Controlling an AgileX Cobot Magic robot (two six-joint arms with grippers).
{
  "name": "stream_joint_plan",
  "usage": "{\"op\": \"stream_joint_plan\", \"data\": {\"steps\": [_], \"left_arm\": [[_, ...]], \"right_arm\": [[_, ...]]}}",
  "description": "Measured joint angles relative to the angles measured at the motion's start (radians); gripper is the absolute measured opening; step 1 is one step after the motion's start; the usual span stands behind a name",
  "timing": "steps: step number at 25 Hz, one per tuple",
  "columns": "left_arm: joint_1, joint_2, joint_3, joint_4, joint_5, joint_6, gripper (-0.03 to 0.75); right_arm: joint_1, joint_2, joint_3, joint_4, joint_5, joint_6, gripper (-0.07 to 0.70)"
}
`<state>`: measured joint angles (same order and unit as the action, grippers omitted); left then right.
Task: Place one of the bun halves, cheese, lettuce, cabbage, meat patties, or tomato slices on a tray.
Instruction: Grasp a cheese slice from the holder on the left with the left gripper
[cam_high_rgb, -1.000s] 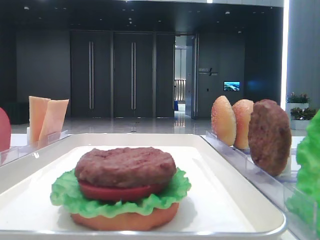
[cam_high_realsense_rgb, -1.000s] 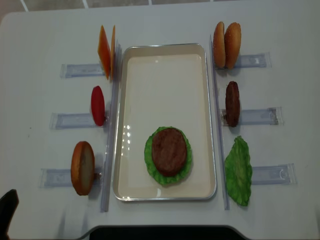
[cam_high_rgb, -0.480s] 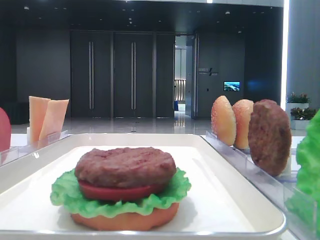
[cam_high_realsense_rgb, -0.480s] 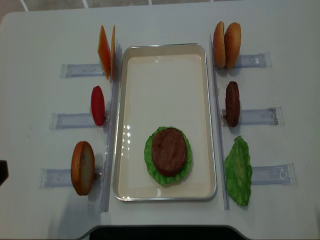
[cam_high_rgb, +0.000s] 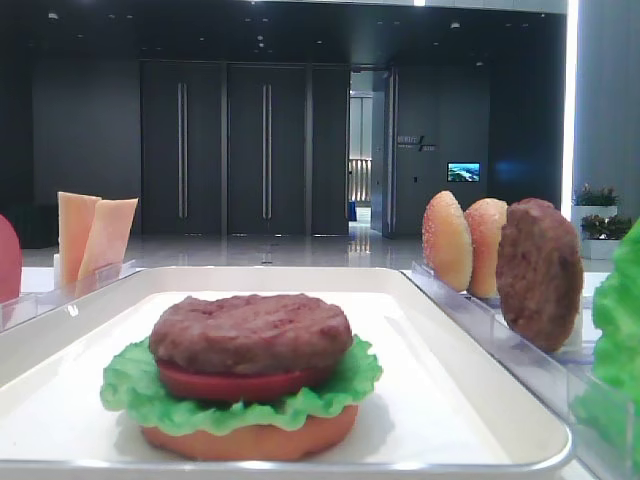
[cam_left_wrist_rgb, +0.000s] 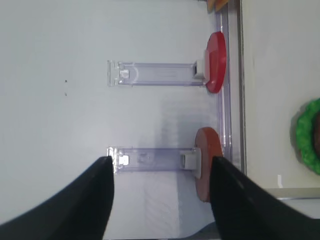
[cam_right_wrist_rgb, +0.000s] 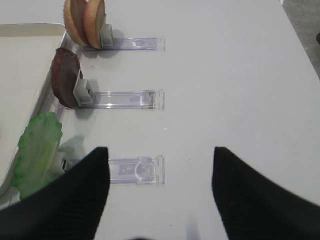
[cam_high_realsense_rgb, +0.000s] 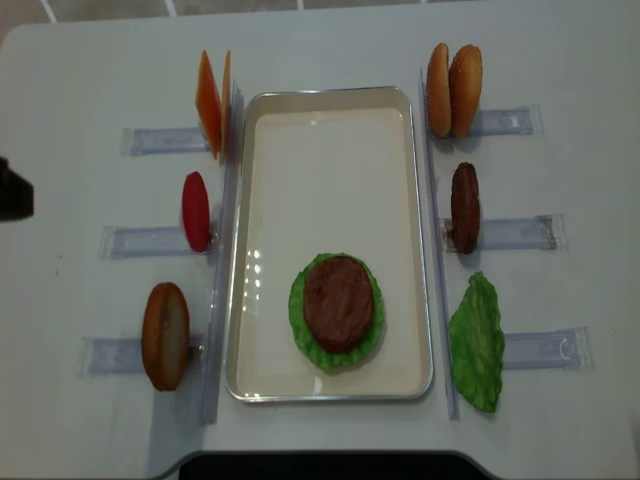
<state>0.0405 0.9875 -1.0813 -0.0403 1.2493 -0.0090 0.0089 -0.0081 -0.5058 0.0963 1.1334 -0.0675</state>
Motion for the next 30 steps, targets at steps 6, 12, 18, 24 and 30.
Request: {"op": "stream_joint_plan", "data": {"steps": [6,12,18,24,30], "left_arm": [[0.000,0.239,-0.191,0.000,-0.001,-0.007,0.461],[0.000,0.440,-0.358,0.003,-0.002,-0.019,0.461],[0.000,0.597,-0.486,0.040,-0.003,-0.032,0.461],[0.000,0.743,-0.610,0.048,-0.004,-0.044,0.461],[0.000,0.864,-0.733,0.066,-0.006,-0.047,0.461]], "right_arm": [[0.000,0.000,0.000,0.000,0.000,0.000,0.428],[0.000,0.000,0.000,0.000,0.000,0.000,0.428],[0.000,0.000,0.000,0.000,0.000,0.000,0.428],[0.000,0.000,0.000,0.000,0.000,0.000,0.428],[0.000,0.000,0.000,0.000,0.000,0.000,0.427]]}}
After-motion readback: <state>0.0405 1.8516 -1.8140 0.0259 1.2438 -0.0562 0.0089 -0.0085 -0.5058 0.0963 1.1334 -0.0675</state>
